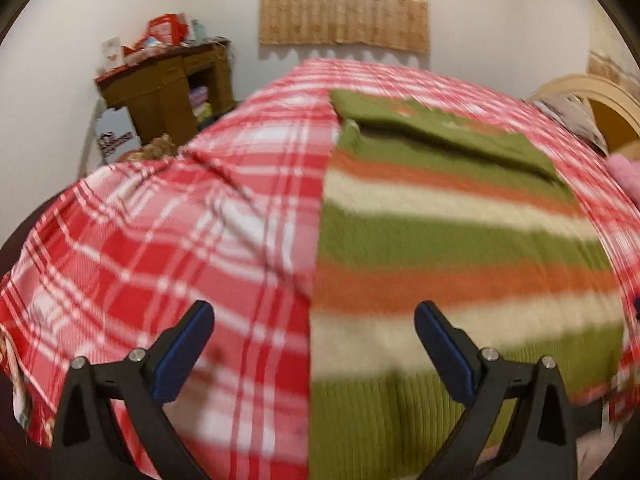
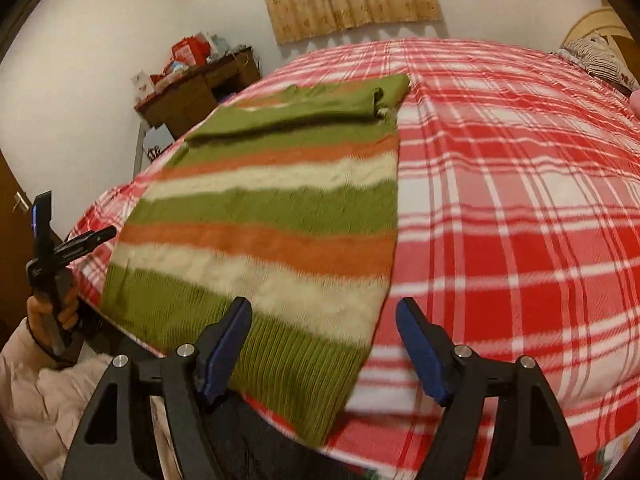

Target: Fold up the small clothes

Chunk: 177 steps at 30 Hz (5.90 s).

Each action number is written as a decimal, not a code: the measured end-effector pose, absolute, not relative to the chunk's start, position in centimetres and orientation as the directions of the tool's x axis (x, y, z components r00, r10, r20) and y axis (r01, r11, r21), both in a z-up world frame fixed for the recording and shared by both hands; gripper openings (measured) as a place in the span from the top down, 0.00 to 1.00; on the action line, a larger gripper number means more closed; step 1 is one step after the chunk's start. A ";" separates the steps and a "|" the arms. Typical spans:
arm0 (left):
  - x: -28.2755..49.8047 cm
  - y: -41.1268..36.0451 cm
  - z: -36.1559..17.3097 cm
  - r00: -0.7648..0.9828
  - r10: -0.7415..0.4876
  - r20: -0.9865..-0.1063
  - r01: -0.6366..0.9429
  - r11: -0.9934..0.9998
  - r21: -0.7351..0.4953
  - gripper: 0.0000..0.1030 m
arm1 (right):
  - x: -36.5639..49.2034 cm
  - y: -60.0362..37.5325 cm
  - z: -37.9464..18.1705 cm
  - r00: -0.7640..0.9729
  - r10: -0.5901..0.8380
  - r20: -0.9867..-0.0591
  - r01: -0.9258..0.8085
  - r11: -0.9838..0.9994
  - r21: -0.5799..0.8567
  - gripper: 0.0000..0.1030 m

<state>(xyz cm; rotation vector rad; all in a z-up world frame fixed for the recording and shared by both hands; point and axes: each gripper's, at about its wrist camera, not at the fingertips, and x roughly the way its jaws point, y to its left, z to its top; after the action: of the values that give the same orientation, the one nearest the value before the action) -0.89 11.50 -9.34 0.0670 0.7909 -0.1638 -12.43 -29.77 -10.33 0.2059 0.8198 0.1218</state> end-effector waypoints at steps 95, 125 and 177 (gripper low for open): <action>8.6 5.9 -10.0 0.471 -0.502 -0.726 0.499 0.830 -0.250 0.29 | -2.6 -35.5 -7.4 0.821 0.234 -0.521 0.034 0.891 0.453 0.20; 9.2 10.3 -10.0 0.477 -0.529 -0.702 0.390 0.843 -0.370 0.93 | 3.5 -27.6 -10.7 0.692 0.084 -0.717 -0.116 0.993 0.005 0.88; 15.2 7.0 -2.0 0.595 -0.450 -0.666 0.393 0.886 -0.247 0.95 | 3.8 -29.0 -1.5 0.808 0.119 -0.577 -0.084 0.993 0.087 0.89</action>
<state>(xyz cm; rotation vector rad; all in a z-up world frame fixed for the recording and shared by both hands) 15.19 7.03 -2.00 -0.0766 0.7951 -0.4899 3.78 -29.05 -1.45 0.0582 0.6208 0.1083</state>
